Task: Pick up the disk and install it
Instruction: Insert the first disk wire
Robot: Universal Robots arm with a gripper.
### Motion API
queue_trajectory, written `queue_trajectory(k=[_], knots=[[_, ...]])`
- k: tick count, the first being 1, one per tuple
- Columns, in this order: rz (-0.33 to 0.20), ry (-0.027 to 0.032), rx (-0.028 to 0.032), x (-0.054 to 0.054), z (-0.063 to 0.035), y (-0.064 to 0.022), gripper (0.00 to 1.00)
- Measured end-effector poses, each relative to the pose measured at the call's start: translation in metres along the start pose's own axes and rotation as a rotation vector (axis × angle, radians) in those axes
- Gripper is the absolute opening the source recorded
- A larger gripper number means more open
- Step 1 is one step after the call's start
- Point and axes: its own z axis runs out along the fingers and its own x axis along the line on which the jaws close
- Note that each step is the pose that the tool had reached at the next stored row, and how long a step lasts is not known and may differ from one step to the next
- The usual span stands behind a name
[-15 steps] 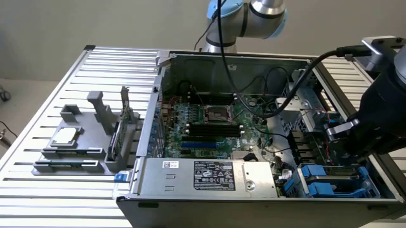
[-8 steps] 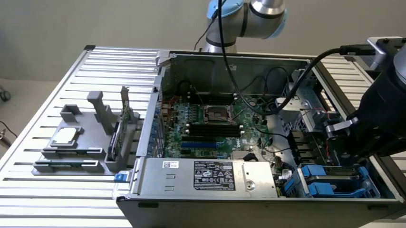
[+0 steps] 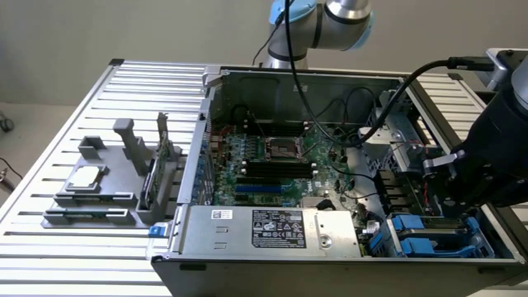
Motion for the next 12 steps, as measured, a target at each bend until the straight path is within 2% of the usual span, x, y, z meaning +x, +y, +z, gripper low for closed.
queue_trajectory(k=[5,9,12], knots=[[0.044,0.0031,0.0036,0.0000,-0.0004,0.0000,0.11],[0.062,0.0109,0.0062,-0.0001,-0.0013,0.0000,0.11],[0.067,0.0197,0.0077,-0.0004,-0.0021,0.0001,0.11]])
